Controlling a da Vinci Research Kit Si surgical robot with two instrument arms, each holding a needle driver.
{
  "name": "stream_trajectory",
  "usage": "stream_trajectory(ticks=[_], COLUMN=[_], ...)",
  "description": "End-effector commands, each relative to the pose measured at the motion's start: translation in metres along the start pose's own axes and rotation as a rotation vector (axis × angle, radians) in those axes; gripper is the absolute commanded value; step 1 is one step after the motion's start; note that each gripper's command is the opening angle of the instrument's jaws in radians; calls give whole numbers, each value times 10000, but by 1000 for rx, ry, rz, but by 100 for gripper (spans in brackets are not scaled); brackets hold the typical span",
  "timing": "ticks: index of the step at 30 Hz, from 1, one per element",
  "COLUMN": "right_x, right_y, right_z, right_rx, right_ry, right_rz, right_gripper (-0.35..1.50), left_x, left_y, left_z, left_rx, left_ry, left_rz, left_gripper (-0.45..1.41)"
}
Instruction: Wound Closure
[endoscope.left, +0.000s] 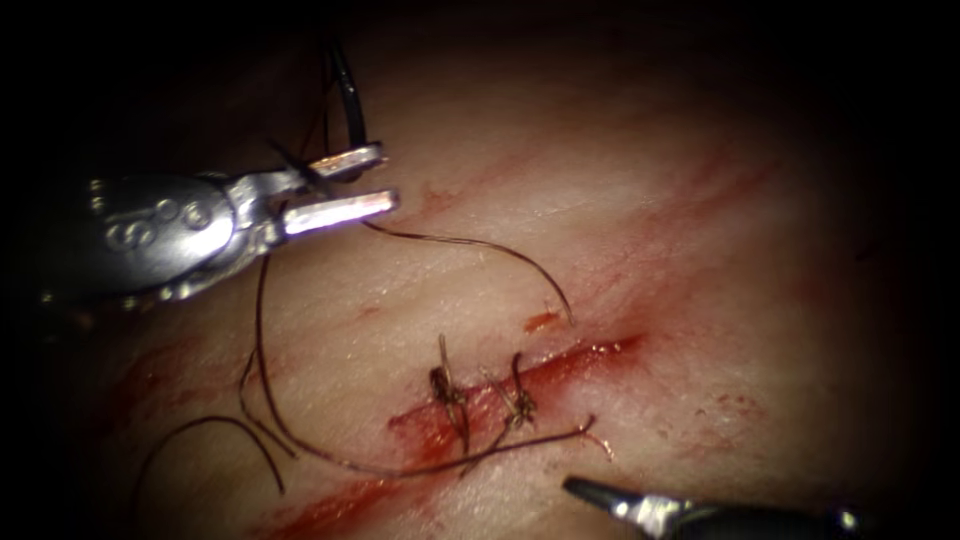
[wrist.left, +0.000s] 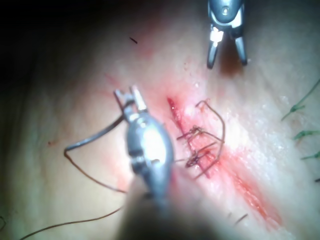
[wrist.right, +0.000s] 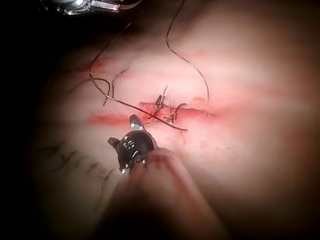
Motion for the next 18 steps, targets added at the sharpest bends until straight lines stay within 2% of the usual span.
stream_trajectory(ticks=[1,5,8,18], right_x=[-21,-47,-58,-84], right_y=[11,35,46,51], right_z=[-1,-8,0,66], right_rx=[-9,-45,-81,-86], right_ry=[-11,-25,-37,-45], right_rz=[-10,-21,-30,-117], right_gripper=[148,148,148,148], left_x=[-6,-6,-6,-7], left_y=[2,1,1,1], left_z=[5,5,5,4], left_rx=[-3,-3,-5,-6], left_ry=[1,1,-1,-1], left_rz=[0,0,0,0], left_gripper=[-45,-45,-45,-45])
